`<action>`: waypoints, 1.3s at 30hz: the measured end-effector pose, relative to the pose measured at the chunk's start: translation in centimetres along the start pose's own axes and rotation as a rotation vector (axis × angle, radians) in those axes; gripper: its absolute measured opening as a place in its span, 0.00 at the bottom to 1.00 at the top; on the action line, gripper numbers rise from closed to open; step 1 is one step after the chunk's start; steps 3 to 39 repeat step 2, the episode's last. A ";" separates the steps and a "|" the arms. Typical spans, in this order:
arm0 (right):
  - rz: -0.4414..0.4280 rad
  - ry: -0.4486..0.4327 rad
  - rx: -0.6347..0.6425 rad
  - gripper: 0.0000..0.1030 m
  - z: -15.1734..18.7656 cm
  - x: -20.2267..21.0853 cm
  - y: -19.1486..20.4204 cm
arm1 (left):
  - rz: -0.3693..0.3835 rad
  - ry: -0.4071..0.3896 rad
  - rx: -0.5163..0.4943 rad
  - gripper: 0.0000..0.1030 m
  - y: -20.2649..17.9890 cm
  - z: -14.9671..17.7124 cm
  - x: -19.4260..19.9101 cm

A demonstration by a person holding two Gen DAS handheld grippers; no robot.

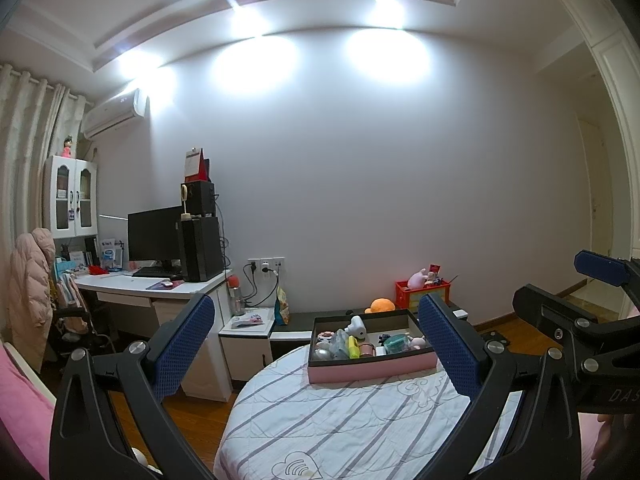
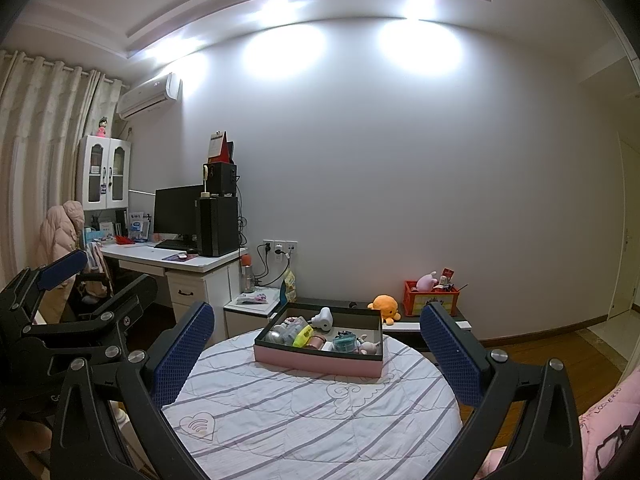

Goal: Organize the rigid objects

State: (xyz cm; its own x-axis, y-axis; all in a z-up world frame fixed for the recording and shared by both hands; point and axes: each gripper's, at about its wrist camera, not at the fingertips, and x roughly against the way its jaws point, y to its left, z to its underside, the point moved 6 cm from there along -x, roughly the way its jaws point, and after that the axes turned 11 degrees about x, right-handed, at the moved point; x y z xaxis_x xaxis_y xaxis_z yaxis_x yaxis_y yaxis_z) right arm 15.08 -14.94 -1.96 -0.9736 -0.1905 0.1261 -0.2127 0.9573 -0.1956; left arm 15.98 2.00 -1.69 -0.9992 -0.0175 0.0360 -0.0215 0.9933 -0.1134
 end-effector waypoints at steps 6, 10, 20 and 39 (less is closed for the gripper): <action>0.002 -0.001 0.001 1.00 0.0 0.0 0.0 | 0.000 0.001 -0.001 1.00 0.1 0.0 -0.1; 0.002 -0.001 0.001 1.00 0.0 0.0 0.0 | 0.000 0.001 -0.001 1.00 0.1 0.0 -0.1; 0.002 -0.001 0.001 1.00 0.0 0.0 0.0 | 0.000 0.001 -0.001 1.00 0.1 0.0 -0.1; 0.002 -0.001 0.001 1.00 0.0 0.0 0.0 | 0.000 0.001 -0.001 1.00 0.1 0.0 -0.1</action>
